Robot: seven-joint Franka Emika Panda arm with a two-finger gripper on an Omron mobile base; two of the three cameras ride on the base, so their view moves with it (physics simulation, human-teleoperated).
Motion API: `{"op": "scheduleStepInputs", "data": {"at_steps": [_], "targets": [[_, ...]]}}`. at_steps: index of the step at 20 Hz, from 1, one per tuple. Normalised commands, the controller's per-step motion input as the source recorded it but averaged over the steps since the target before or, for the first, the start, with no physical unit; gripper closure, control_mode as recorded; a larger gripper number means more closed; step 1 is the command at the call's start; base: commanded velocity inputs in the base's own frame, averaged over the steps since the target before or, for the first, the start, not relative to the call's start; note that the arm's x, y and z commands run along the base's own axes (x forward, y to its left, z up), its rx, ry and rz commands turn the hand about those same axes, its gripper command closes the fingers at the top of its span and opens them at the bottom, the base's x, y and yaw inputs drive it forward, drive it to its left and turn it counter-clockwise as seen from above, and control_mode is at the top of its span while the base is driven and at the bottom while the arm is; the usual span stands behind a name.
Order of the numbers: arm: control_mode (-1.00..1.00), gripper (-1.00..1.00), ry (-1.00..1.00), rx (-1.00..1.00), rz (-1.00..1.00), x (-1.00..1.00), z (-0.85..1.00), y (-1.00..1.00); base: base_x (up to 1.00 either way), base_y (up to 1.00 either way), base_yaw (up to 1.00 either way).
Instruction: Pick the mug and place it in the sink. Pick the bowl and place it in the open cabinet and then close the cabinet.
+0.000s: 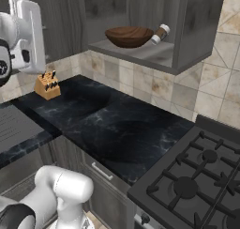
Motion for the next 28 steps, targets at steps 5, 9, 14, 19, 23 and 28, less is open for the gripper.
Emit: {"op": "scheduleStepInputs", "data": {"at_steps": [5,9,14,19,23,28], "targets": [[-1.00,-1.00,0.01,-0.04,0.08,-1.00,0.00,0.44,0.00,0.00,0.00],[-1.00,-1.00,-0.01,-0.04,0.12,-1.00,0.10,0.22,0.00,0.00,0.00],[-1.00,-1.00,0.00,0.00,0.18,-0.96,0.00,0.04,0.00,0.00,0.00],[-1.00,-1.00,0.00,-0.05,0.10,-0.88,0.00,0.61,0.00,0.00,0.00],[-1.00,-1.00,-0.10,-0.05,-0.01,-0.34,0.00,0.62,0.00,0.00,0.00],[-1.00,-1.00,-0.03,-0.19,-0.25,-0.26,-0.01,0.62,0.00,0.00,0.00]]}}
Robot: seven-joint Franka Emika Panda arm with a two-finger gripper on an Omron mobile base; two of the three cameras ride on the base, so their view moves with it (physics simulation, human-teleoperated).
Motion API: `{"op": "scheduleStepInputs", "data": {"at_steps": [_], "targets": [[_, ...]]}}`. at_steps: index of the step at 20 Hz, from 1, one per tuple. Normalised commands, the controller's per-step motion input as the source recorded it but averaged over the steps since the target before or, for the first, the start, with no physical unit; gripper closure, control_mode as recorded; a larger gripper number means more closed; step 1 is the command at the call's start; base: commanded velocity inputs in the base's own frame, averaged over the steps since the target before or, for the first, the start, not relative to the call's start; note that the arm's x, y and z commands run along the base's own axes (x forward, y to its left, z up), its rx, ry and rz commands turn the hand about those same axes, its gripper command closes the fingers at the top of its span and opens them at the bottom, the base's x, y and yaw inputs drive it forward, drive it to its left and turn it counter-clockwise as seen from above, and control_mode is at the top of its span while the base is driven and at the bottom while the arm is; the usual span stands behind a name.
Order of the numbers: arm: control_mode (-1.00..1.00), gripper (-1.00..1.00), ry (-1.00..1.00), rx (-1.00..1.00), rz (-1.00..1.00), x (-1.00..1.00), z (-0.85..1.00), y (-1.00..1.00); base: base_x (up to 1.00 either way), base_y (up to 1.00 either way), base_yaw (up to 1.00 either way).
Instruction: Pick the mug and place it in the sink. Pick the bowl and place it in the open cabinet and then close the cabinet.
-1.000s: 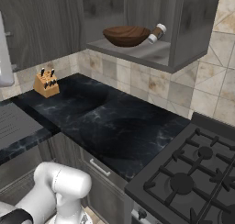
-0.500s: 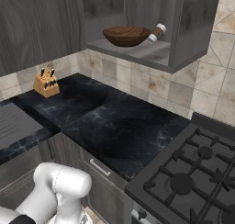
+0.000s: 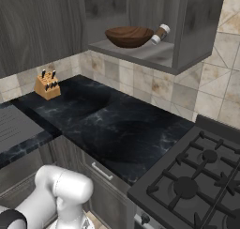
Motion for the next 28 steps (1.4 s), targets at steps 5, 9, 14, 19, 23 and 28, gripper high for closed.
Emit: {"op": "scheduleStepInputs", "data": {"at_steps": [5,9,14,19,23,28], "targets": [[-1.00,-1.00,0.00,-0.30,-0.32,-0.32,-0.13,0.52,0.00,0.00,0.00],[-1.00,-1.00,0.00,-0.22,-0.17,-0.03,-0.11,0.78,0.00,0.00,0.00],[-1.00,-1.00,0.01,-0.07,-0.04,0.13,0.00,0.32,0.00,0.00,0.00],[-1.00,-1.00,0.00,-0.03,-0.21,0.42,-0.04,0.86,0.00,0.00,0.00],[-1.00,-1.00,0.00,-0.09,-0.22,0.41,-0.05,0.95,0.00,0.00,0.00],[-1.00,-1.00,0.05,-0.12,-0.25,0.67,-0.04,0.73,0.00,0.00,0.00]]}}
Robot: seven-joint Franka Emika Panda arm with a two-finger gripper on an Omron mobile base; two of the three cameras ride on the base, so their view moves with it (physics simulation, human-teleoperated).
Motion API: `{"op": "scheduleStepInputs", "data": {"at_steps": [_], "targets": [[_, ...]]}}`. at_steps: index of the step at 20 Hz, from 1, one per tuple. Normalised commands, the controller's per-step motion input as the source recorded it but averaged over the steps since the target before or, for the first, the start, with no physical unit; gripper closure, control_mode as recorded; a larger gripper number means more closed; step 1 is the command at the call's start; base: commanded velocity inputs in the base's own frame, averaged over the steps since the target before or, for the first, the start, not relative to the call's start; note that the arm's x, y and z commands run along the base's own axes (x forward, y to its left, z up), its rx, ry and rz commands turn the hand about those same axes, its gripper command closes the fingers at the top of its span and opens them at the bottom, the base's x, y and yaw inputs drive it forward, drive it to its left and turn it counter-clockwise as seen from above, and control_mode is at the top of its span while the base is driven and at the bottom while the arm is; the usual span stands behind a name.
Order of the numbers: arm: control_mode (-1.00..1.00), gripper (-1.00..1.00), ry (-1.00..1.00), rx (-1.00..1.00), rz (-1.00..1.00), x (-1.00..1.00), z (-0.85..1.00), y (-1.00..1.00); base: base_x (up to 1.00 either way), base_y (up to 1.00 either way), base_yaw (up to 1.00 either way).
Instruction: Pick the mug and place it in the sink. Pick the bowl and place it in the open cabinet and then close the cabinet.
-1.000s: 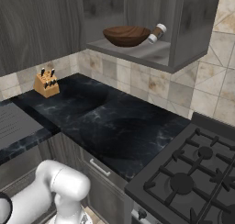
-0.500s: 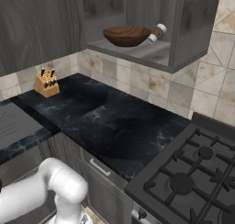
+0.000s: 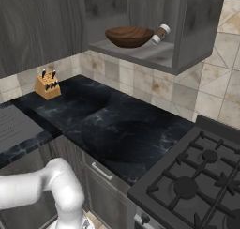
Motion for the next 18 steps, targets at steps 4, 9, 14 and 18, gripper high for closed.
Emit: {"op": "scheduleStepInputs", "data": {"at_steps": [4,9,14,18], "targets": [[-1.00,-1.00,0.15,-0.08,-0.26,0.99,-0.14,0.06,0.00,0.00,0.00],[-1.00,-1.00,-0.04,0.00,-0.27,0.87,-0.36,-0.02,0.00,0.00,0.00],[-1.00,-1.00,-0.15,0.00,-0.19,0.79,-0.13,0.01,0.00,0.00,0.00],[-1.00,-1.00,-0.09,0.00,-0.08,0.65,0.00,0.03,0.00,0.00,0.00]]}}
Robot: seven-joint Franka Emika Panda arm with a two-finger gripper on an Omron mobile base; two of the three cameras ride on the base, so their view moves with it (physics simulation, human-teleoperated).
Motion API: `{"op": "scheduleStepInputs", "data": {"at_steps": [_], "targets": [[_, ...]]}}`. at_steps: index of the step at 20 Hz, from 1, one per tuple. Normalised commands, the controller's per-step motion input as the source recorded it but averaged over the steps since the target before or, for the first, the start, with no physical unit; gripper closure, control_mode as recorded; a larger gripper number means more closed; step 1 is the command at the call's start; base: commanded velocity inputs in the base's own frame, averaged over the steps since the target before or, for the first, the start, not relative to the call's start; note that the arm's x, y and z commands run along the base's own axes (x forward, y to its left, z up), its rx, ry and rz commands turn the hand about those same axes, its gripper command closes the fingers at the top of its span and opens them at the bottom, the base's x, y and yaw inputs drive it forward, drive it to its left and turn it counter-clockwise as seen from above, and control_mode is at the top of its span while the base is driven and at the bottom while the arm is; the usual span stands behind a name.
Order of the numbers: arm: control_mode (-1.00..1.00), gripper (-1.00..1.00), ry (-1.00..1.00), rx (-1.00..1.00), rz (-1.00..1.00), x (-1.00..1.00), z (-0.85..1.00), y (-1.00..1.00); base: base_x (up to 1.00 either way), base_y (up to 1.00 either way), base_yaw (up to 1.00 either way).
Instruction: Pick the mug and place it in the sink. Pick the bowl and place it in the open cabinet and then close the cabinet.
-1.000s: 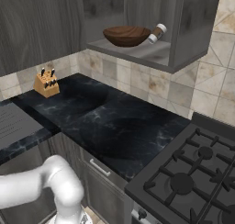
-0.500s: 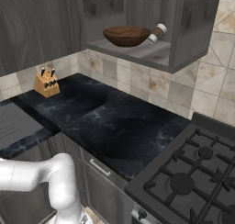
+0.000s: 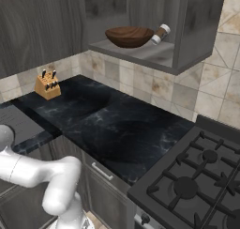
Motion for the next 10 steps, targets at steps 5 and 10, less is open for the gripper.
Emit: {"op": "scheduleStepInputs", "data": {"at_steps": [5,10], "targets": [[-1.00,-1.00,-0.03,0.00,-0.05,0.51,-0.03,-0.12,0.00,0.00,0.00],[-1.00,-1.00,-0.15,0.00,-0.01,-0.04,0.00,-0.37,0.00,0.00,0.00]]}}
